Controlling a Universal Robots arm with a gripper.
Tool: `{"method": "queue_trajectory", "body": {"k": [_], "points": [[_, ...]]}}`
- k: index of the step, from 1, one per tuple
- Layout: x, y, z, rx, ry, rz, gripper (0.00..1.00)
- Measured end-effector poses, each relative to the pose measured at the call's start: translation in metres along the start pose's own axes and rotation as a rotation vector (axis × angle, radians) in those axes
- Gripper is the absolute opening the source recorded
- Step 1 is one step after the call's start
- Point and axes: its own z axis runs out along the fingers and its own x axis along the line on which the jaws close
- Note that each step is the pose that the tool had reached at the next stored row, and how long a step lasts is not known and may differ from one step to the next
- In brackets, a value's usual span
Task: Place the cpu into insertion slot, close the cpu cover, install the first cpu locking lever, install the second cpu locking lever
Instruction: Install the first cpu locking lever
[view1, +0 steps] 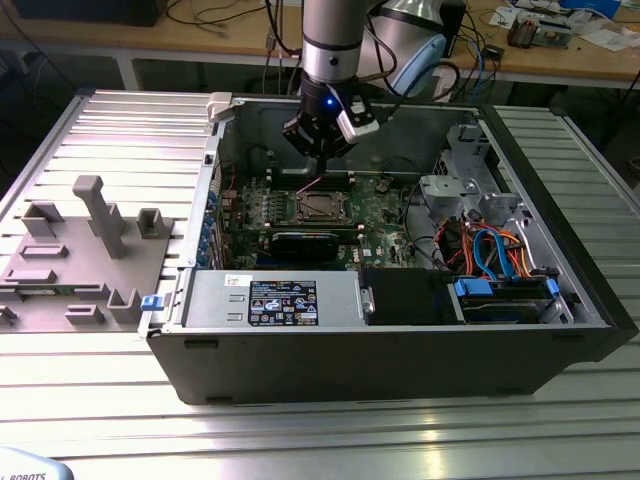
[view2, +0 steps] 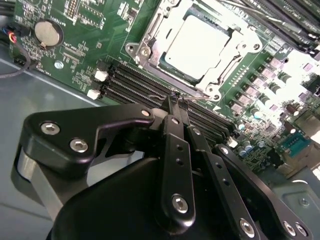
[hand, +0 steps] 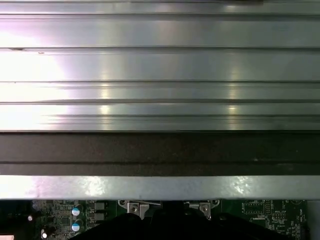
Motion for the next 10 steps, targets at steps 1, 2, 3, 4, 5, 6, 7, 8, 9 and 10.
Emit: {"method": "queue_trajectory", "body": {"k": [1,2,3,4,5,6,7,8,9,10], "points": [[0.0,0.0004,0.0008,-0.0007,0.0002,-0.002,0.11],[0.0,0.0009,0.0015,-0.0012,0.0002,-0.004,0.11],[0.0,0.0014,0.0021,-0.0016,0.0002,-0.006,0.11],[0.0,0.0018,0.0027,-0.0018,0.0001,-0.007,0.11],[0.0,0.0021,0.0033,-0.0017,0.0003,-0.009,0.11],[-0.0001,0.0023,0.0042,-0.0017,0.0004,-0.01,0.11],[-0.0003,0.0023,0.0051,-0.0017,0.0004,-0.01,0.11],[-0.0006,0.0022,0.0063,-0.0017,0.0005,-0.011,0.11],[-0.001,0.0022,0.0075,-0.0017,0.0005,-0.011,0.11],[-0.0013,0.0021,0.0084,-0.0017,0.0005,-0.012,0.11]]}}
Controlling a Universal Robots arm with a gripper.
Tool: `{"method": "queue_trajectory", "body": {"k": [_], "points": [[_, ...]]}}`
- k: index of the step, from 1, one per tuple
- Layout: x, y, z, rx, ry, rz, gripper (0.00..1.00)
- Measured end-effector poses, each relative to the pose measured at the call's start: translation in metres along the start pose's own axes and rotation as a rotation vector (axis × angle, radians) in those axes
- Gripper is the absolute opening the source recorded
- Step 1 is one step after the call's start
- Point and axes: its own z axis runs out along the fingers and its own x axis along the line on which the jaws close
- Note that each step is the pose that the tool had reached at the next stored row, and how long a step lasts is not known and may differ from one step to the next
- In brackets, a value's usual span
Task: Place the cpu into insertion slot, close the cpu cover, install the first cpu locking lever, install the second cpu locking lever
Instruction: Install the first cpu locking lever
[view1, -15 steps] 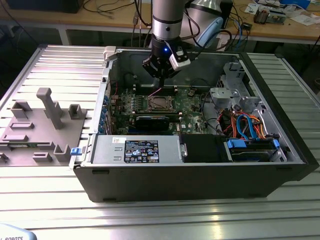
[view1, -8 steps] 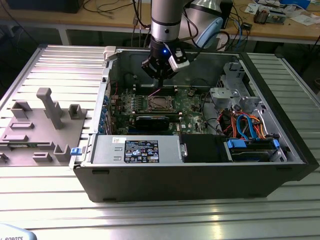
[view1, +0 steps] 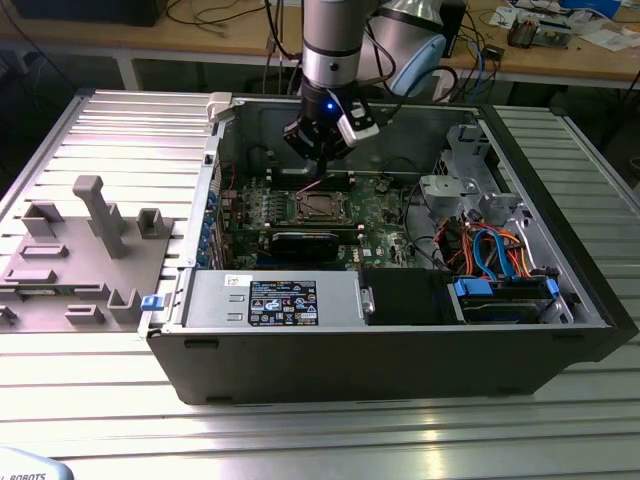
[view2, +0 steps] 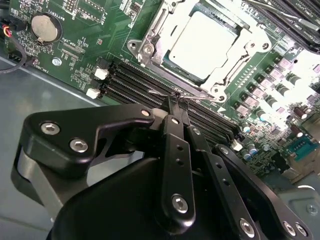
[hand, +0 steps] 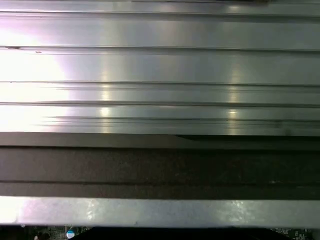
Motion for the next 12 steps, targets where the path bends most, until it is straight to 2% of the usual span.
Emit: {"method": "queue_trajectory", "body": {"k": [3,7,12], "points": [[-0.0013,-0.0001,0.0029,0.0,0.0001,-0.002,0.11],[-0.0051,-0.0005,0.0116,0.0,0.0003,-0.007,0.11],[-0.006,-0.0007,0.0178,0.0,0.0004,-0.009,0.11]]}}
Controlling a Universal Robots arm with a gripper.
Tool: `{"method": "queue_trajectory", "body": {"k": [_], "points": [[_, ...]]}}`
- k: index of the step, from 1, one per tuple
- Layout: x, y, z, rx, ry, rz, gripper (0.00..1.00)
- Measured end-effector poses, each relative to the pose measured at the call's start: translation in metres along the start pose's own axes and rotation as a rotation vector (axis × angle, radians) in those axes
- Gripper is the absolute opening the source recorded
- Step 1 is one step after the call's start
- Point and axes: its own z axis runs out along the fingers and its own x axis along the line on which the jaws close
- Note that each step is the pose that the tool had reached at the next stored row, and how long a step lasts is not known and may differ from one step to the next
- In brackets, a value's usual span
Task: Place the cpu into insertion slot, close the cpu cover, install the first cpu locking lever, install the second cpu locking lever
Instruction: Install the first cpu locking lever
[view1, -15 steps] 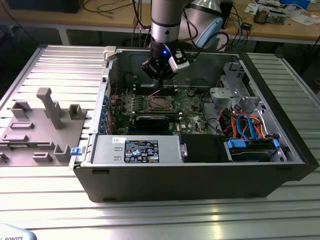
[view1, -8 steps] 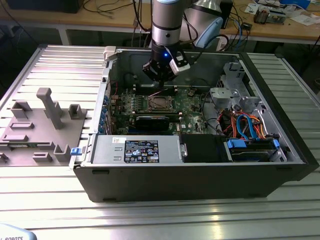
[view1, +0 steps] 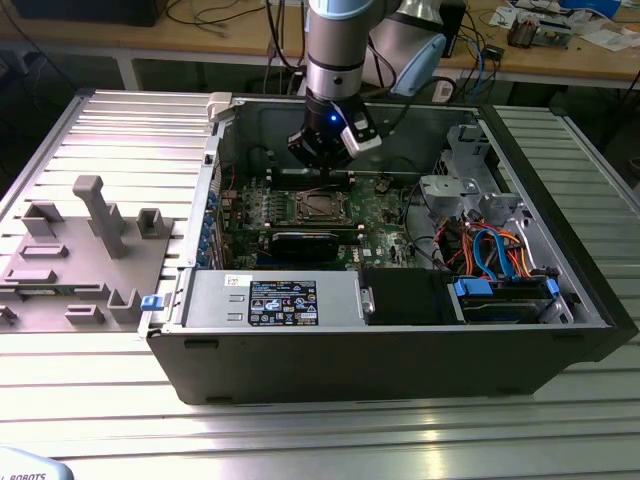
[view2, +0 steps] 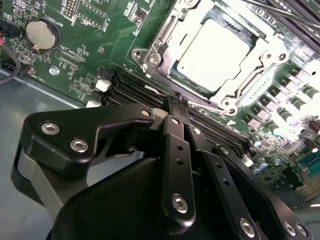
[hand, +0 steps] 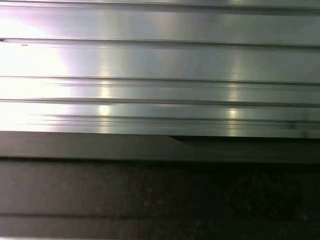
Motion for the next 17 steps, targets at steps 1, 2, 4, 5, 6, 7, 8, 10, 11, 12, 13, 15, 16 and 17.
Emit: {"method": "queue_trajectory", "body": {"k": [1,2,4,5,6,7,8,10,11,12,13,15,16,17], "points": [[-0.0002,-0.0001,0.0009,0.0,0.0001,0.0,0.11],[-0.0005,-0.0001,0.0019,0.0,0.0001,-0.001,0.11],[-0.0019,-0.0002,0.005,0.0,0.0001,-0.002,0.11],[-0.0028,-0.0003,0.0065,0.0,0.0002,-0.002,0.11],[-0.0034,-0.0003,0.0071,0.0,0.0001,-0.003,0.11],[-0.004,-0.0004,0.0079,0.0,0.0001,-0.003,0.11],[-0.0046,-0.0006,0.0091,0.0004,0.0005,-0.003,0.11],[-0.0053,-0.0008,0.0112,0.0,0.0,-0.003,0.11],[-0.0054,-0.0009,0.0114,0.0001,0.0001,-0.003,0.11],[-0.0054,-0.0012,0.0116,0.0001,0.0002,-0.003,0.11],[-0.0054,-0.0012,0.0116,0.0002,0.0002,-0.003,0.11],[-0.0054,-0.0013,0.0115,0.0,0.0001,-0.003,0.11],[-0.0054,-0.0013,0.0108,-0.0003,-0.0003,-0.003,0.11],[-0.0055,-0.0013,0.0098,-0.0004,-0.0007,-0.003,0.11]]}}
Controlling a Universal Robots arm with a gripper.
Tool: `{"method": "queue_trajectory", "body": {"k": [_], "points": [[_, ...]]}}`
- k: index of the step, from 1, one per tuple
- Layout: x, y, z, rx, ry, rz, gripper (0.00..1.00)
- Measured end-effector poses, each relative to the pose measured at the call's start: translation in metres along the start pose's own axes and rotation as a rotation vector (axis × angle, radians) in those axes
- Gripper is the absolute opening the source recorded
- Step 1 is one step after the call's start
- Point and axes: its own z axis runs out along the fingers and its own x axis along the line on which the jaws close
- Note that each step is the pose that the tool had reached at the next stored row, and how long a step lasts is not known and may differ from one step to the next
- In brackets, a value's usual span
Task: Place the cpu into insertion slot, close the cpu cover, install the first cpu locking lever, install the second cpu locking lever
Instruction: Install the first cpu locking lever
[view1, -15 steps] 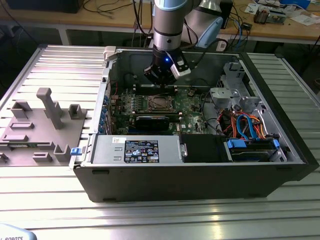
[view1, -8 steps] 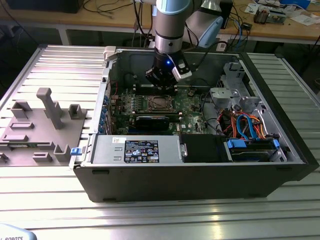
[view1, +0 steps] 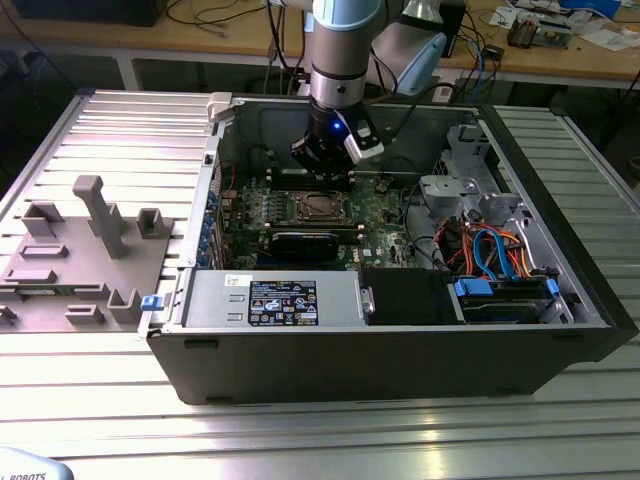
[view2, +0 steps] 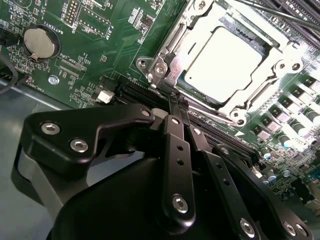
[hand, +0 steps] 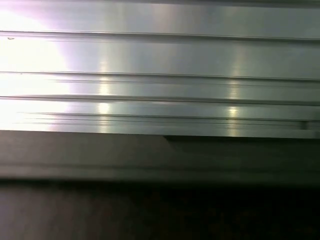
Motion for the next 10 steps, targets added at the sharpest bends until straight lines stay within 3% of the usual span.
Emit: {"method": "queue_trajectory", "body": {"k": [4,10], "points": [[0.0012,0.0002,-0.0049,0.0003,-0.0036,0.0,0.11],[0.0025,-0.0007,-0.0052,0.0007,-0.0047,0.0,0.11]]}}
